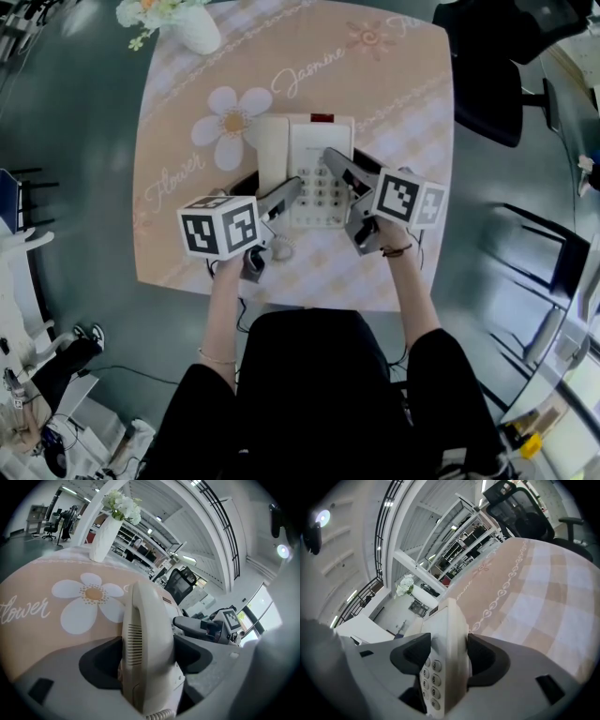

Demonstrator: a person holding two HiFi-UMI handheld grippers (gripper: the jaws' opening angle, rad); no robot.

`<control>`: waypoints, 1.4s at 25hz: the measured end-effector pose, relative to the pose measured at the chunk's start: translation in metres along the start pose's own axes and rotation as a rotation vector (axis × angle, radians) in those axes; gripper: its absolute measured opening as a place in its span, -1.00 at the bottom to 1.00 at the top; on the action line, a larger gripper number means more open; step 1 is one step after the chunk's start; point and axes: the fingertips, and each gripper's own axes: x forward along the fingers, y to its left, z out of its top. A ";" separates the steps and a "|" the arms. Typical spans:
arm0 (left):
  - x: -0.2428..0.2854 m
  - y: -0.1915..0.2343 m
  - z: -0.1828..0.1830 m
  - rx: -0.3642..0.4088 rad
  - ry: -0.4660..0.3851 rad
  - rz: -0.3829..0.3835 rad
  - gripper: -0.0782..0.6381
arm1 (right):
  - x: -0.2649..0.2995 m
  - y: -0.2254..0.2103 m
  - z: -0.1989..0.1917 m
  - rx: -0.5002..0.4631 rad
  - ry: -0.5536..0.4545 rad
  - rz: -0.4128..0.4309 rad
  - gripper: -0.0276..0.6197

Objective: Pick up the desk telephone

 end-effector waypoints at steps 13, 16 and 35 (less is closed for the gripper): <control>0.000 0.001 -0.001 -0.020 0.014 0.035 0.11 | -0.003 -0.001 0.000 0.017 0.006 -0.021 -0.23; -0.001 0.002 -0.002 -0.021 0.019 0.043 0.11 | -0.003 -0.001 0.000 0.016 0.005 -0.035 -0.24; -0.035 -0.029 0.005 0.014 -0.012 0.057 0.11 | -0.033 0.034 0.009 -0.009 -0.039 -0.026 -0.25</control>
